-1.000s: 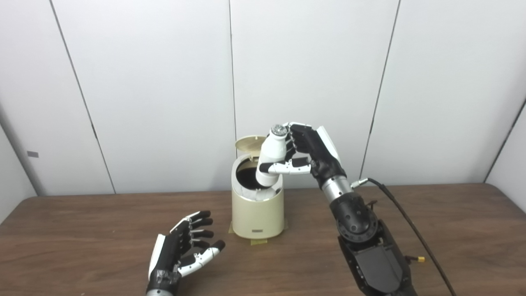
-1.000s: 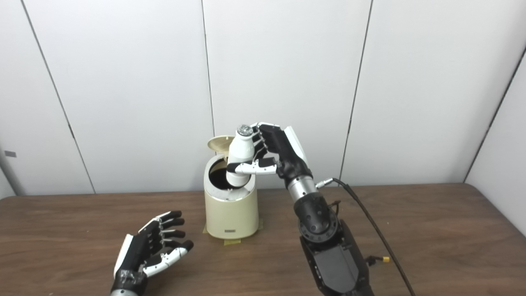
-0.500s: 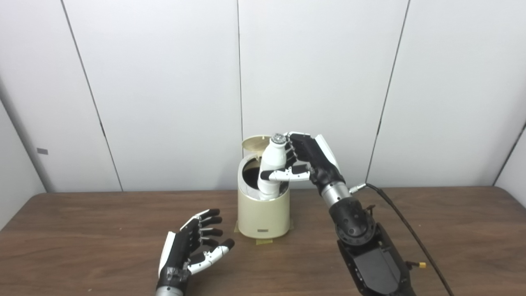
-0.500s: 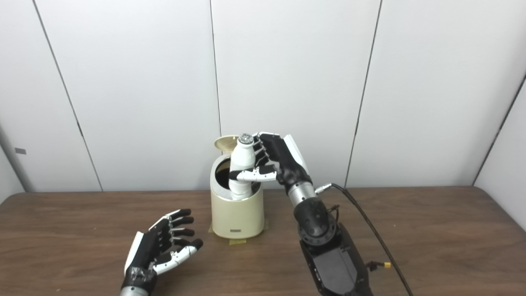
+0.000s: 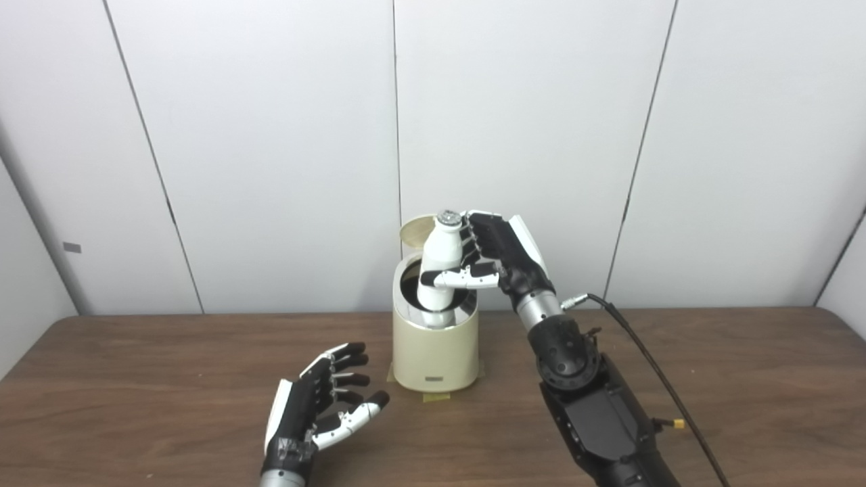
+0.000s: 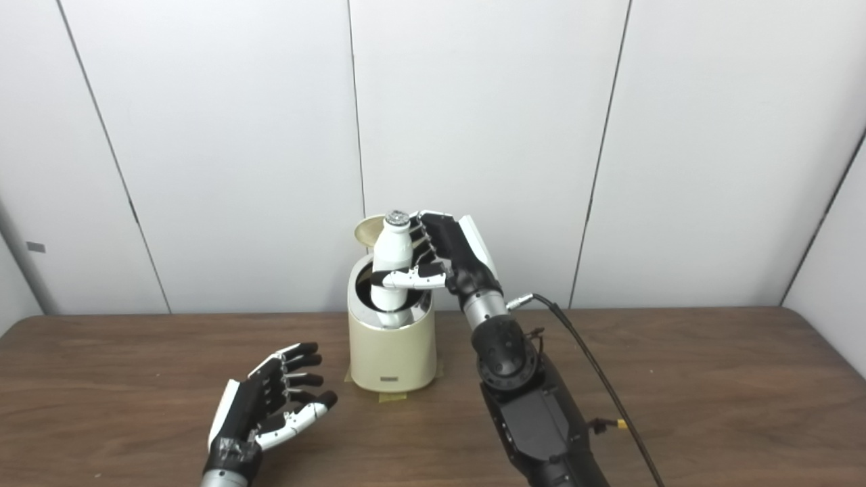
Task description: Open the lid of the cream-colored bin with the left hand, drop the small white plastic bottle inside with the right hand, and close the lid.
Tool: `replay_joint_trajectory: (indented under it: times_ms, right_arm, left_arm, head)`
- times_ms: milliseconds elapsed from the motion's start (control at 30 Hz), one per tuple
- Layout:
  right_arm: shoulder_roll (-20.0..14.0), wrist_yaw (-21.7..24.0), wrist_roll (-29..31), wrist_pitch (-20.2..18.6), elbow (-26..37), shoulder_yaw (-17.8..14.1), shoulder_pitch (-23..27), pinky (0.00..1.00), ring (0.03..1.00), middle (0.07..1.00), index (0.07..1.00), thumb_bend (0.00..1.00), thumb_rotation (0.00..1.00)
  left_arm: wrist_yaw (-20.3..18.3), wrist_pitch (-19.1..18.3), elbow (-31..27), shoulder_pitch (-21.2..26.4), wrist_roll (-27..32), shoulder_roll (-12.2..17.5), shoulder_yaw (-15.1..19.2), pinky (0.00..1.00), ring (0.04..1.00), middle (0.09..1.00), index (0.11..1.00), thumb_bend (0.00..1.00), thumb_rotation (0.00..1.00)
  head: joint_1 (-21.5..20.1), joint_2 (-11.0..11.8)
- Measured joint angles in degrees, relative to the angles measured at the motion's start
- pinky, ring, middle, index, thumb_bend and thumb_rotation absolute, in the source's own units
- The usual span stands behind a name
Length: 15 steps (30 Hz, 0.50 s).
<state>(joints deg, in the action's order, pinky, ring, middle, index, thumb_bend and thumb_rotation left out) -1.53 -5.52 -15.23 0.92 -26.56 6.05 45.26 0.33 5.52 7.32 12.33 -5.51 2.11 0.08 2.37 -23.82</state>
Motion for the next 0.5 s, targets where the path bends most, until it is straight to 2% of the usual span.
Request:
replay_joint_trajectory:
  times_ms: [500]
  right_arm:
    - [0.2,-1.29,0.3,2.71,-3.27,-0.12,1.52,0.3,0.382,0.481,0.543,0.51,0.0]
  left_arm:
    - [0.05,-1.09,-2.13,-0.28,-0.04,-0.15,0.04,0.57,0.672,0.76,0.791,0.67,0.07]
  head:
    - [0.0,-0.7]
